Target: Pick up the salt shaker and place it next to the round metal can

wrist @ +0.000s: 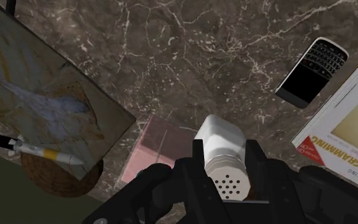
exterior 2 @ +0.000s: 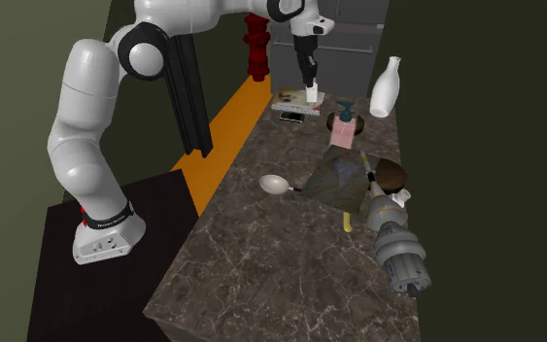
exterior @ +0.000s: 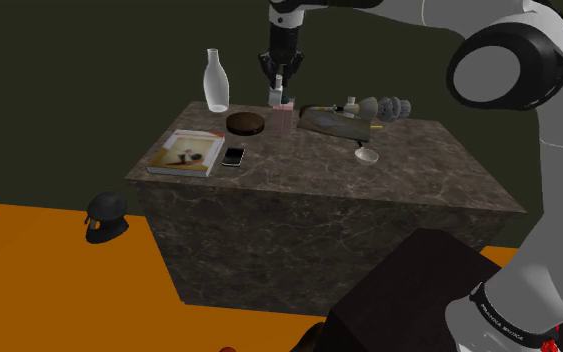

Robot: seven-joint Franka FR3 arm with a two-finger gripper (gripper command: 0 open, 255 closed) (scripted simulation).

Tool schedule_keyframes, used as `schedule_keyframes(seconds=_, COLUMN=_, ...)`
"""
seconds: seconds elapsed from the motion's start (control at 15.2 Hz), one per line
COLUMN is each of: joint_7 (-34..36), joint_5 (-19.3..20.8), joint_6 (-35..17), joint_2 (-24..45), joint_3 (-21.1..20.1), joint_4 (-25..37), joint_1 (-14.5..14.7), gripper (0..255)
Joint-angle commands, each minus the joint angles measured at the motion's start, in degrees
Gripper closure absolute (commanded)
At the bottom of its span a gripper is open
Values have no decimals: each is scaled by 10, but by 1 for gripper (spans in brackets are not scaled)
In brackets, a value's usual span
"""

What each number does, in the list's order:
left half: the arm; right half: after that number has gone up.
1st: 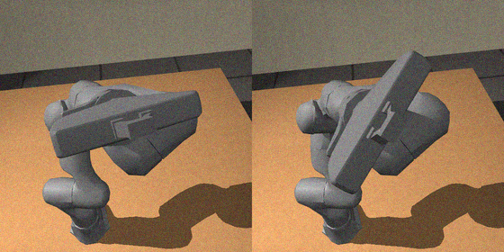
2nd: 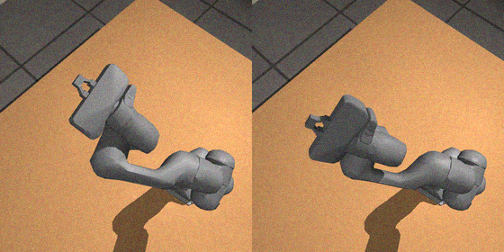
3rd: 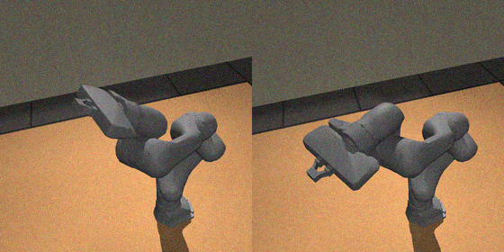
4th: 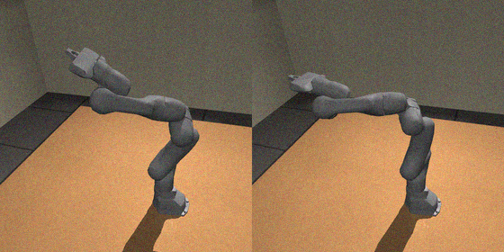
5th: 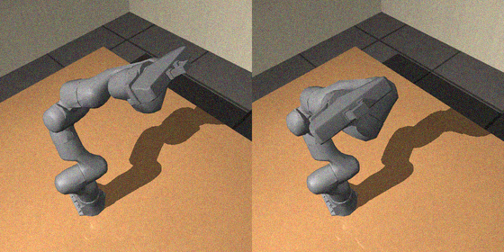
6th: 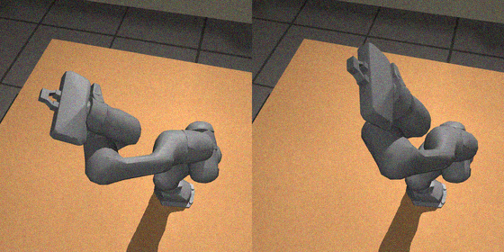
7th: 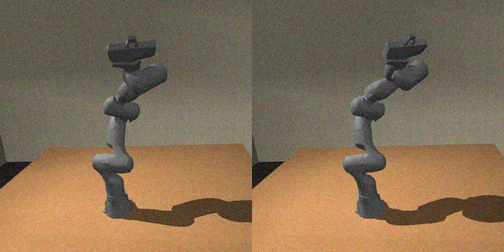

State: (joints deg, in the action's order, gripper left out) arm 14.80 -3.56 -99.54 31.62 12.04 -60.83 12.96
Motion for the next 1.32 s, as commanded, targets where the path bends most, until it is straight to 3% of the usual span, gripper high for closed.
schedule_keyframes(seconds=0.0, joint_7=19, joint_5=-2, joint_6=32, joint_2=46, joint_3=-6, joint_4=78, joint_1=7, gripper=255)
schedule_keyframes(seconds=0.07, joint_7=30, joint_5=-4, joint_6=56, joint_2=80, joint_3=-9, joint_4=136, joint_1=9, gripper=255)
schedule_keyframes(seconds=0.59, joint_7=30, joint_5=0, joint_6=-28, joint_2=48, joint_3=-7, joint_4=19, joint_1=20, gripper=255)
schedule_keyframes(seconds=1.25, joint_7=31, joint_5=0, joint_6=-111, joint_2=41, joint_3=-8, joint_4=-72, joint_1=26, gripper=255)
